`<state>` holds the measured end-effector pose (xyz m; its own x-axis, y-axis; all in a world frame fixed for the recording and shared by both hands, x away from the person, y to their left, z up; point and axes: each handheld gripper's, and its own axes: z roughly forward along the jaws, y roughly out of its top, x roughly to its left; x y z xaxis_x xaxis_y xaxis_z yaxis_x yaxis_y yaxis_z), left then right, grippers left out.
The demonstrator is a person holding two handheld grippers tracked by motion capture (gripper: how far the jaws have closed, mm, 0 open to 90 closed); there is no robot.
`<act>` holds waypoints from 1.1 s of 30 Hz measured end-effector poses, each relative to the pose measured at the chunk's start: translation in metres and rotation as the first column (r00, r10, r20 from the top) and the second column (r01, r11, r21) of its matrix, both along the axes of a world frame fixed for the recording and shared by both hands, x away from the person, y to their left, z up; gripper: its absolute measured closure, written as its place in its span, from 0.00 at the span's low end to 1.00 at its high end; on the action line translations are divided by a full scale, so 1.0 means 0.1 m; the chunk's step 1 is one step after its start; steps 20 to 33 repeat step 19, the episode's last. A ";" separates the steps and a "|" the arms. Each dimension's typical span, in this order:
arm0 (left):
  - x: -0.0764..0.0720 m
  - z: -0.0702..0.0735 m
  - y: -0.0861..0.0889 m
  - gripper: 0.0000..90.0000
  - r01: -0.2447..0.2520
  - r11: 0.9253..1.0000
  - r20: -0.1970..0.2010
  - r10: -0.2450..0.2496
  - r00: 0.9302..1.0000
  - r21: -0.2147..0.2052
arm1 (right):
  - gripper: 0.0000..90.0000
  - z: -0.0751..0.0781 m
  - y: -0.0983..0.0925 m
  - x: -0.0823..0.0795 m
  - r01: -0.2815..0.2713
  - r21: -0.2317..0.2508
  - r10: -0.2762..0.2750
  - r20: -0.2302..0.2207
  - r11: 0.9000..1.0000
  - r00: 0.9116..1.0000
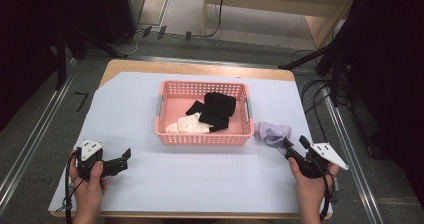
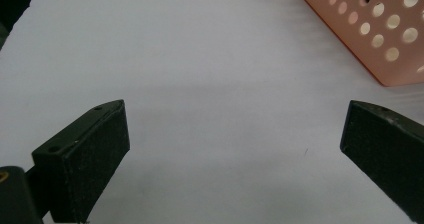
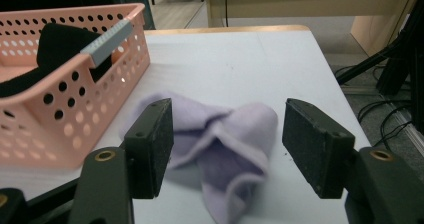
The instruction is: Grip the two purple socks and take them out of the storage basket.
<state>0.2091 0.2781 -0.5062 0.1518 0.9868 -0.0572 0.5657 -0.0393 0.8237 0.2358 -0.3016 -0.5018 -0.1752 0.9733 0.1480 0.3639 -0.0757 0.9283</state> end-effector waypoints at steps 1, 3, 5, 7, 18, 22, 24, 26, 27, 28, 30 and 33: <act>0.00 0.00 0.00 0.02 -0.003 1.000 0.005 0.003 1.000 0.000 | 0.42 -0.03 -0.05 -0.04 -0.001 0.000 0.001 -0.002 1.000 1.000; 0.00 0.00 -0.01 0.02 -0.005 1.000 0.007 0.005 1.000 0.003 | 0.42 -0.06 -0.12 -0.10 -0.003 0.010 0.003 -0.007 1.000 1.000; 0.00 0.00 -0.01 0.02 -0.005 1.000 0.007 0.005 1.000 0.002 | 0.42 -0.10 -0.19 -0.18 -0.014 0.016 0.014 -0.011 1.000 1.000; 0.00 0.00 -0.01 0.02 -0.018 1.000 0.010 0.018 1.000 0.001 | 0.42 -0.14 -0.25 -0.25 -0.018 0.011 0.018 -0.012 1.000 1.000; -0.01 0.00 0.00 0.00 -0.032 0.999 0.015 0.032 0.999 -0.001 | 0.40 -0.25 -0.32 -0.36 -0.006 0.015 0.006 -0.005 1.000 1.000; -0.01 0.00 0.00 0.00 -0.030 1.000 0.014 0.030 0.999 0.000 | 0.41 -0.25 -0.31 -0.36 -0.006 0.013 0.006 -0.014 1.000 1.000; -0.01 0.00 0.00 0.00 -0.030 1.000 0.014 0.030 0.999 0.000 | 0.41 -0.25 -0.31 -0.36 -0.006 0.013 0.006 -0.014 1.000 1.000; -0.01 0.00 0.00 0.00 -0.030 1.000 0.014 0.030 0.999 0.000 | 0.41 -0.25 -0.31 -0.36 -0.006 0.013 0.006 -0.014 1.000 1.000; -0.01 0.00 0.00 0.00 -0.030 1.000 0.014 0.030 0.999 0.000 | 0.41 -0.25 -0.31 -0.36 -0.006 0.013 0.006 -0.014 1.000 1.000; -0.01 0.00 0.00 0.00 -0.030 1.000 0.014 0.030 0.999 0.000 | 0.41 -0.25 -0.31 -0.36 -0.006 0.013 0.006 -0.014 1.000 1.000; -0.01 0.00 0.00 0.00 -0.030 1.000 0.014 0.030 0.999 0.000 | 0.41 -0.25 -0.31 -0.36 -0.006 0.013 0.006 -0.014 1.000 1.000; -0.01 0.00 0.00 0.00 -0.030 1.000 0.014 0.030 0.999 0.000 | 0.41 -0.25 -0.31 -0.36 -0.006 0.013 0.006 -0.014 1.000 1.000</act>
